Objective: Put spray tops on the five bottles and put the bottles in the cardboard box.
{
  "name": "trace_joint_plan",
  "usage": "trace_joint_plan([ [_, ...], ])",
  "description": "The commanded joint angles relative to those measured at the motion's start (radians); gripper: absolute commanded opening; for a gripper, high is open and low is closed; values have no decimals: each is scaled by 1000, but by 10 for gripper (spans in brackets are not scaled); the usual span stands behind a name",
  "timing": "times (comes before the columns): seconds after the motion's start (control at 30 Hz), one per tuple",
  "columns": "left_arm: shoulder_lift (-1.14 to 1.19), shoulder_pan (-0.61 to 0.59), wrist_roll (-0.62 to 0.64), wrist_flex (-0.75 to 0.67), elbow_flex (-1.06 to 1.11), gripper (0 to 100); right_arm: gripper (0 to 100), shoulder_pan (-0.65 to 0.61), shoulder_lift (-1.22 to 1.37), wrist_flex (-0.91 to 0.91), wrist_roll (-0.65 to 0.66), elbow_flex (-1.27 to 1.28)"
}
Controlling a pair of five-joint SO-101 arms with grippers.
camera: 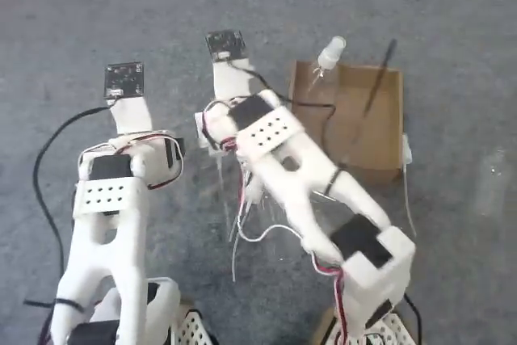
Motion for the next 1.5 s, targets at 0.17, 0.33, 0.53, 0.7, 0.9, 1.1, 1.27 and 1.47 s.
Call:
trace_joint_plan([
  [0.17, -32, -6, 11, -26, -1, 196, 131, -15, 153, -105, -173, -60],
  [0.33, -32, -6, 11, -26, -1, 196, 224, -15, 179, -101, -169, -60],
  [0.53, -29, -6, 11, -26, -1, 196, 224, 8, 105, 30, -129, -97],
  [0.7, -26, -5, 11, -26, -1, 196, 224, 39, -70, 283, 26, -183],
  [0.9, -28, -5, 11, -25, -1, 196, 224, 136, -303, 549, 292, -210],
  [1.1, -26, -2, 11, -23, -1, 196, 223, 446, -467, 673, 488, -207],
  [1.27, -25, -2, 11, -21, -1, 196, 223, 777, -469, 659, 620, -203],
  [1.47, -25, 0, 11, -20, -1, 196, 223, 998, -346, 472, 675, -101],
])
